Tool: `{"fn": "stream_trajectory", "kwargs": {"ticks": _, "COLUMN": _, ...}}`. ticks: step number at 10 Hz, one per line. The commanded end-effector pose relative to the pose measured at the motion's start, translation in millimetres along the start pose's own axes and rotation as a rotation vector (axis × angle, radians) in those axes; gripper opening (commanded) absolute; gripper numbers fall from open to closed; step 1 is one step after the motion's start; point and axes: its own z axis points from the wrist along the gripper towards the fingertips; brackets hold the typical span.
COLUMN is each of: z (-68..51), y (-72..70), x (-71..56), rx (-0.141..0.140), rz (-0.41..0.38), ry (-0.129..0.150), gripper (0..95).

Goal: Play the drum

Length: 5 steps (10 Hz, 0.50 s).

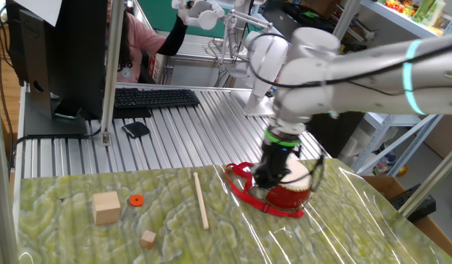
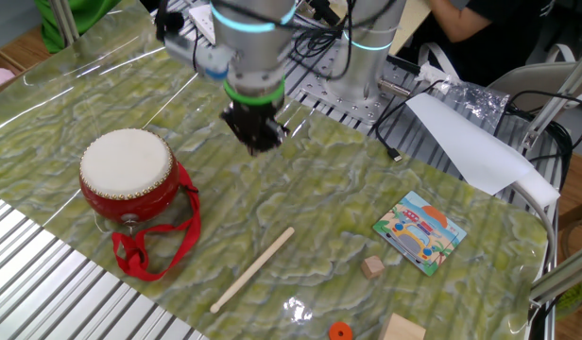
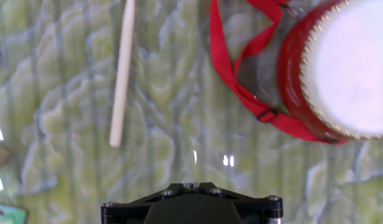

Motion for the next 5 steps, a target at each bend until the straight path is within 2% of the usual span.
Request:
{"fn": "stream_trajectory", "kwargs": {"ticks": 1, "z": -0.3, "y": -4.2, "x": 2.0, "rx": -0.003, "rz": 0.0, "ry": -0.003, "gripper": 0.0}}
{"fn": "stream_trajectory", "kwargs": {"ticks": 4, "z": -0.4, "y": -4.6, "x": 2.4, "rx": -0.016, "rz": -0.015, "ry": -0.008, "gripper": 0.0}}
{"fn": "stream_trajectory", "kwargs": {"ticks": 5, "z": -0.4, "y": -4.6, "x": 2.4, "rx": -0.018, "rz": 0.001, "ry": -0.019, "gripper": 0.0}}
